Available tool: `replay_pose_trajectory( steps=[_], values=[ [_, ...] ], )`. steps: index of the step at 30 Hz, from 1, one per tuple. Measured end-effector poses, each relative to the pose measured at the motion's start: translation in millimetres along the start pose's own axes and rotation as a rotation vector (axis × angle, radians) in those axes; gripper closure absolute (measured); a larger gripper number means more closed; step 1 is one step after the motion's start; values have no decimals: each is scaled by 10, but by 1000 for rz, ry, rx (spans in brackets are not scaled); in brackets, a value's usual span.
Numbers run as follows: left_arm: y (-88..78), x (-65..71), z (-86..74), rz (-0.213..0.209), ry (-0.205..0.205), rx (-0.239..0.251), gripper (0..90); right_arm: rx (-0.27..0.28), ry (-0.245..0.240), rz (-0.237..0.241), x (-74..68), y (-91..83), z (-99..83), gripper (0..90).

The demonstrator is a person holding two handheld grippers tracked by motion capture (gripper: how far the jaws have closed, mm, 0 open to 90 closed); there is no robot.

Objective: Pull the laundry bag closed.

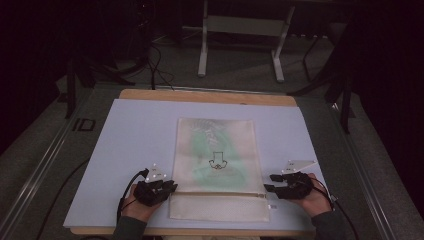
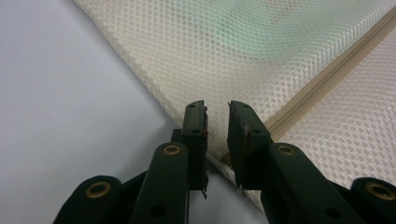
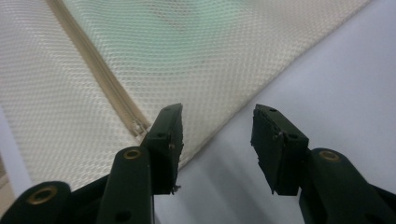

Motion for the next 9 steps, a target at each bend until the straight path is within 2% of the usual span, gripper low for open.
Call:
replay_pose_trajectory(
  steps=[4,9],
  values=[
    [-36,-9,11,6,13,26,745,3,20,-9,35,43,-34,523],
    [-82,-57,12,46,10,44,684,2,39,-29,83,85,-77,510]
  ],
)
Point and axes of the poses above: each handheld gripper's, and its own axes: y roughly forward along the jaws, z roughly out of its top, x roughly to its right, the point moved 4 cm from there along y, roughly forward along the jaws, and after that the axes turned 11 degrees about -z, right-handed, at the moved point
